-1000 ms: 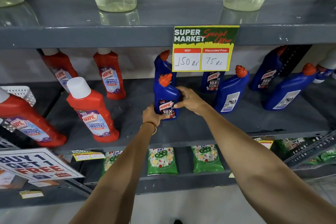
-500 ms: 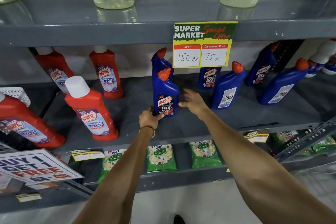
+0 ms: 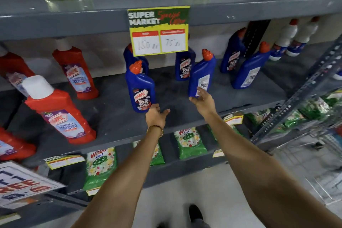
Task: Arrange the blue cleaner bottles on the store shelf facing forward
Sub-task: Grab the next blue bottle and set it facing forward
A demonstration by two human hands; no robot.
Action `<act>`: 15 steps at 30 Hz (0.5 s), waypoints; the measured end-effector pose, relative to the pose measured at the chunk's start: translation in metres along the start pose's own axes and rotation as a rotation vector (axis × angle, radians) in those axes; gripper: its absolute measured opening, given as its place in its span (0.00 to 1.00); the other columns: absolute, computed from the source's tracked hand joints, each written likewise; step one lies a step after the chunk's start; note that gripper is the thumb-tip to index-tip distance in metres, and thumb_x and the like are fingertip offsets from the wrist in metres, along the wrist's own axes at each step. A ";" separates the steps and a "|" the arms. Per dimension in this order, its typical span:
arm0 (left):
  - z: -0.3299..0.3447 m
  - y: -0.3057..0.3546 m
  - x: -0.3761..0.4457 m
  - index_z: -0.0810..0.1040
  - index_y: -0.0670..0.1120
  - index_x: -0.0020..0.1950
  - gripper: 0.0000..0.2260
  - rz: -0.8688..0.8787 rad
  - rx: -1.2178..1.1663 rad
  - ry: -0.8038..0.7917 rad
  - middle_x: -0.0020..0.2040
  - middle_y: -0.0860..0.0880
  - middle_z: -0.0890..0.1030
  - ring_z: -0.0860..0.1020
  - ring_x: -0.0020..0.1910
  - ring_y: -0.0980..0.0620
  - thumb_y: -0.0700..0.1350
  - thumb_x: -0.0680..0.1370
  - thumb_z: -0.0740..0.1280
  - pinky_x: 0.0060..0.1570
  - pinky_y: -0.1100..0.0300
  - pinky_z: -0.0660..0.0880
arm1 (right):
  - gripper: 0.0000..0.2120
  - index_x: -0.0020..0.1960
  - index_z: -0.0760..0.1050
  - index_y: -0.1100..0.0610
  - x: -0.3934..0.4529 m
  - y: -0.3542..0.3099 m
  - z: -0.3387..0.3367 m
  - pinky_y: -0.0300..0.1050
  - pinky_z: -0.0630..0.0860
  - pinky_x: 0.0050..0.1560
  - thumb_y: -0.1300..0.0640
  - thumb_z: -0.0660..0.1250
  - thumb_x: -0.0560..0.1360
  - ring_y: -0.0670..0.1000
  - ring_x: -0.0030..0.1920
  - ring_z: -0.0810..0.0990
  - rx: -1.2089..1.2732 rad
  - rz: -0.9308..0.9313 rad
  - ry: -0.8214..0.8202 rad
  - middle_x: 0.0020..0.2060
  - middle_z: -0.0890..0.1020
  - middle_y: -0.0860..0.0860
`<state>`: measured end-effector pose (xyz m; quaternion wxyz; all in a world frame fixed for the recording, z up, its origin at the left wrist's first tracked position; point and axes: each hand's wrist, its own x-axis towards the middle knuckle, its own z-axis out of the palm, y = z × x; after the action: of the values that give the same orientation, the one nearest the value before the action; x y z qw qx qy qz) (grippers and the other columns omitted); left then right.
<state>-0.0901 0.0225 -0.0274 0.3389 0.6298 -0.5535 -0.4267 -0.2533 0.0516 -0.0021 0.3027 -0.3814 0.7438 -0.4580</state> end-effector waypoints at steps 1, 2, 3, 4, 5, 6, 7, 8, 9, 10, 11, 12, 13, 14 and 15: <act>0.007 0.005 0.001 0.73 0.38 0.62 0.23 0.018 0.009 -0.012 0.59 0.39 0.80 0.77 0.59 0.41 0.45 0.71 0.73 0.60 0.51 0.74 | 0.27 0.71 0.65 0.57 0.003 0.002 -0.009 0.40 0.68 0.53 0.58 0.67 0.74 0.56 0.63 0.75 -0.008 0.000 0.020 0.63 0.78 0.58; 0.017 0.012 0.001 0.73 0.38 0.62 0.24 0.040 0.023 -0.027 0.59 0.38 0.79 0.77 0.59 0.41 0.45 0.70 0.73 0.60 0.51 0.74 | 0.26 0.70 0.66 0.57 0.008 0.005 -0.018 0.41 0.68 0.52 0.58 0.67 0.74 0.56 0.62 0.76 -0.015 0.007 0.038 0.61 0.79 0.58; 0.025 0.017 0.003 0.73 0.38 0.63 0.24 0.061 0.028 -0.035 0.59 0.38 0.79 0.77 0.59 0.41 0.44 0.70 0.73 0.59 0.53 0.74 | 0.25 0.69 0.67 0.58 0.013 0.008 -0.026 0.42 0.70 0.52 0.58 0.67 0.74 0.56 0.61 0.76 -0.021 0.022 0.047 0.61 0.79 0.58; 0.035 0.024 0.004 0.73 0.38 0.63 0.24 0.067 0.018 -0.045 0.60 0.38 0.79 0.77 0.59 0.42 0.44 0.70 0.73 0.59 0.54 0.73 | 0.25 0.69 0.68 0.59 0.021 0.012 -0.035 0.44 0.71 0.54 0.58 0.68 0.74 0.57 0.62 0.76 -0.032 0.046 0.053 0.61 0.79 0.58; 0.047 0.032 0.006 0.72 0.38 0.64 0.24 0.068 -0.004 -0.055 0.61 0.38 0.79 0.77 0.59 0.42 0.43 0.70 0.73 0.59 0.54 0.73 | 0.25 0.69 0.67 0.60 0.030 0.016 -0.045 0.47 0.71 0.58 0.57 0.68 0.73 0.58 0.63 0.75 -0.044 0.070 0.049 0.63 0.78 0.59; 0.053 0.037 0.008 0.72 0.38 0.64 0.25 0.062 -0.025 -0.066 0.62 0.39 0.78 0.77 0.59 0.43 0.43 0.70 0.73 0.59 0.54 0.74 | 0.27 0.70 0.66 0.60 0.037 0.020 -0.050 0.48 0.71 0.61 0.56 0.69 0.73 0.58 0.64 0.74 -0.054 0.098 0.037 0.64 0.77 0.59; 0.063 0.043 0.012 0.71 0.39 0.65 0.26 0.064 -0.040 -0.070 0.62 0.39 0.77 0.77 0.59 0.43 0.42 0.70 0.74 0.60 0.53 0.74 | 0.29 0.70 0.65 0.60 0.046 0.023 -0.057 0.48 0.70 0.63 0.55 0.69 0.73 0.58 0.65 0.73 -0.056 0.118 0.015 0.65 0.76 0.59; 0.072 0.049 0.015 0.70 0.39 0.66 0.27 0.058 -0.051 -0.072 0.63 0.39 0.76 0.77 0.59 0.43 0.41 0.69 0.74 0.60 0.52 0.74 | 0.30 0.71 0.64 0.60 0.056 0.026 -0.064 0.48 0.69 0.63 0.54 0.70 0.72 0.57 0.65 0.73 -0.055 0.123 -0.010 0.65 0.75 0.59; 0.080 0.055 0.020 0.70 0.39 0.66 0.28 0.054 -0.063 -0.073 0.64 0.39 0.76 0.77 0.60 0.43 0.40 0.69 0.74 0.61 0.52 0.73 | 0.30 0.71 0.64 0.59 0.065 0.028 -0.069 0.48 0.70 0.63 0.54 0.70 0.72 0.57 0.65 0.73 -0.044 0.123 -0.036 0.65 0.74 0.59; 0.089 0.061 0.024 0.70 0.38 0.66 0.27 0.041 -0.071 -0.072 0.63 0.39 0.76 0.76 0.59 0.43 0.39 0.69 0.74 0.60 0.52 0.73 | 0.31 0.71 0.65 0.58 0.075 0.028 -0.074 0.48 0.70 0.63 0.54 0.71 0.71 0.57 0.65 0.74 -0.033 0.117 -0.068 0.66 0.74 0.59; 0.097 0.066 0.029 0.73 0.39 0.62 0.24 0.040 -0.072 -0.070 0.60 0.40 0.78 0.77 0.56 0.45 0.38 0.68 0.74 0.58 0.53 0.73 | 0.32 0.71 0.64 0.58 0.084 0.027 -0.079 0.48 0.70 0.62 0.54 0.72 0.71 0.57 0.64 0.74 -0.022 0.109 -0.104 0.66 0.74 0.59; 0.102 0.070 0.034 0.76 0.40 0.57 0.19 0.040 -0.052 -0.076 0.55 0.42 0.79 0.76 0.53 0.46 0.38 0.68 0.75 0.55 0.53 0.73 | 0.33 0.71 0.64 0.57 0.092 0.026 -0.081 0.49 0.71 0.63 0.55 0.72 0.70 0.57 0.64 0.74 -0.009 0.094 -0.144 0.66 0.74 0.60; 0.108 0.074 0.039 0.77 0.42 0.52 0.16 0.051 -0.027 -0.079 0.52 0.43 0.80 0.76 0.52 0.46 0.38 0.67 0.75 0.53 0.53 0.74 | 0.34 0.72 0.63 0.58 0.102 0.024 -0.085 0.50 0.72 0.64 0.56 0.73 0.69 0.58 0.64 0.74 0.003 0.073 -0.186 0.66 0.73 0.60; 0.112 0.077 0.042 0.76 0.41 0.53 0.18 0.061 -0.004 -0.088 0.54 0.42 0.81 0.78 0.53 0.44 0.38 0.66 0.76 0.55 0.52 0.75 | 0.36 0.72 0.62 0.58 0.110 0.022 -0.087 0.52 0.72 0.65 0.58 0.74 0.68 0.59 0.65 0.74 0.015 0.050 -0.225 0.67 0.73 0.61; 0.115 0.078 0.046 0.75 0.39 0.57 0.23 0.072 0.014 -0.096 0.57 0.41 0.81 0.78 0.56 0.42 0.38 0.65 0.76 0.57 0.49 0.76 | 0.37 0.72 0.61 0.60 0.116 0.021 -0.088 0.54 0.72 0.66 0.59 0.74 0.68 0.59 0.66 0.73 0.032 0.025 -0.258 0.67 0.72 0.62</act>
<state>-0.2257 -0.0304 -0.0111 0.3226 0.5906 -0.5945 -0.4400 -0.3907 -0.0012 0.0023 0.4075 -0.4232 0.6959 -0.4130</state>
